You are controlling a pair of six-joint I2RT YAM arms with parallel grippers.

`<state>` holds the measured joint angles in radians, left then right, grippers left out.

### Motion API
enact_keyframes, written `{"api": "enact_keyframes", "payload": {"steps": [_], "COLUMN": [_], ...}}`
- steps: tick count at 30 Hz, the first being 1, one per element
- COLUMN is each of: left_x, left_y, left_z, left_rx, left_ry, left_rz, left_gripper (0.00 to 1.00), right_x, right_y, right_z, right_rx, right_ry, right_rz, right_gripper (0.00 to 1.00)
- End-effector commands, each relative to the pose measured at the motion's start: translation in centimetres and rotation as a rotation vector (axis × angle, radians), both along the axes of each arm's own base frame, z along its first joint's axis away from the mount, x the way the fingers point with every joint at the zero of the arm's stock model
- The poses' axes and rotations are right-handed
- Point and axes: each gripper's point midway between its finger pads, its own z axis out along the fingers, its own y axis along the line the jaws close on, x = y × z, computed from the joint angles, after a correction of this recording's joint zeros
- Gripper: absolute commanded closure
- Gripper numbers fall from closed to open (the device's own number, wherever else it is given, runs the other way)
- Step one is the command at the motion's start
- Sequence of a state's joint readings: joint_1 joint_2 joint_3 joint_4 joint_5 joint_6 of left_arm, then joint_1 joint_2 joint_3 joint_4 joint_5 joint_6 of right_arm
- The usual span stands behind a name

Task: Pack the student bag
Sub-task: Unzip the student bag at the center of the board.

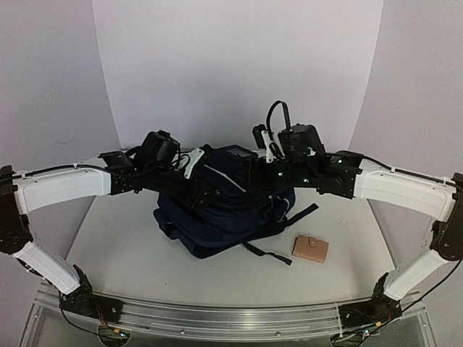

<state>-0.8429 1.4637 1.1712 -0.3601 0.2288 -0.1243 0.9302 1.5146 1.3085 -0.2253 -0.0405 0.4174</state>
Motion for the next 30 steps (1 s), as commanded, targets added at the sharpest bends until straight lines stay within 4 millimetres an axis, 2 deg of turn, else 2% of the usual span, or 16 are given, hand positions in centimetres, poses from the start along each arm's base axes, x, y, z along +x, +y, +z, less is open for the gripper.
{"api": "enact_keyframes", "payload": {"steps": [1,3,9,15,22,25,30], "left_x": [0.5,0.7,1.2,1.6,2.0,1.9,1.8], "left_y": [0.3,0.4,-0.1,-0.4,-0.1,0.1,0.3], "left_z": [0.1,-0.4,-0.7,-0.3,0.4,0.7,1.1], "left_rx": [0.099,0.133,0.187,0.178,0.167,0.161,0.149], "left_ry": [-0.090,-0.116,-0.186,-0.226,-0.250,-0.251,-0.249], "left_rz": [-0.029,-0.027,-0.023,-0.010,0.023,0.031,0.038], "left_gripper": [0.36,0.38,0.57,0.70,0.92,0.99,1.00], "right_x": [-0.4,-0.5,-0.5,-0.8,-2.8,-2.3,-0.6], "right_y": [0.2,0.2,0.4,0.7,2.0,2.0,2.0], "right_z": [1.1,1.2,1.2,-0.6,-2.1,-2.9,-3.8], "right_rx": [0.036,0.037,0.036,-0.001,-0.045,-0.103,-0.213], "right_ry": [-0.016,-0.017,-0.023,-0.019,-0.087,-0.130,-0.214], "right_rz": [0.018,0.023,0.037,0.075,0.239,0.227,0.174], "right_gripper": [0.33,0.32,0.32,0.32,0.31,0.29,0.26]}}
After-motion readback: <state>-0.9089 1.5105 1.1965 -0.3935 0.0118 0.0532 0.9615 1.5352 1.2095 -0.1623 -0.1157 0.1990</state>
